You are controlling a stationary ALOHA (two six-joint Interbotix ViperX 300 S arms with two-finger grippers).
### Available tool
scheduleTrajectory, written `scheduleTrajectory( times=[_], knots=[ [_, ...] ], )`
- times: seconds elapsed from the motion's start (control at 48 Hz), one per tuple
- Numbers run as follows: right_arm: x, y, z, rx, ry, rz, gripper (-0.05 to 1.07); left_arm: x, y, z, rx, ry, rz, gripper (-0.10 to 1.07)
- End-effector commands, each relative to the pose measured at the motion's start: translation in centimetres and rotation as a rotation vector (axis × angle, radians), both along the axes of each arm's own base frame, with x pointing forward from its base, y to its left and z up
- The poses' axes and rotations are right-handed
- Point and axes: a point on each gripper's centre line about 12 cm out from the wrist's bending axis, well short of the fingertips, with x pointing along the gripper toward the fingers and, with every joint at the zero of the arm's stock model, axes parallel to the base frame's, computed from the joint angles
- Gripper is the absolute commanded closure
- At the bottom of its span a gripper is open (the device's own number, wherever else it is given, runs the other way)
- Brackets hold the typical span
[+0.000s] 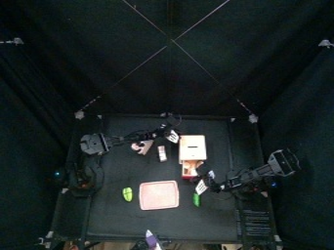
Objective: Put egg half in drawer and close drawer
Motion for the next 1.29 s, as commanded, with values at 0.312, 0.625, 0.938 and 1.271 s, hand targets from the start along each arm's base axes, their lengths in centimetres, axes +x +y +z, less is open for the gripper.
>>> scheduleTrajectory(
  times=[0.312,0.625,0.938,1.271],
  knots=[
    [0.8,-3.6,1.1,-0.051,-0.039,-0.088,0.98,0.4,-0.1,1.7,0.011,-0.032,-0.013,0.59],
    [0.8,-6.4,1.3,-0.091,-0.043,-0.151,0.98,0.4,-0.2,1.9,0.01,-0.035,-0.015,0.59],
    [0.4,-8.2,1.3,-0.113,-0.037,-0.196,0.98,0.5,-0.3,2.1,0.013,-0.04,-0.016,0.59],
    [0.6,-8.3,0.8,-0.116,-0.018,-0.196,0.98,0.3,-0.1,3.2,0.021,-0.057,-0.015,0.59]
  ],
)
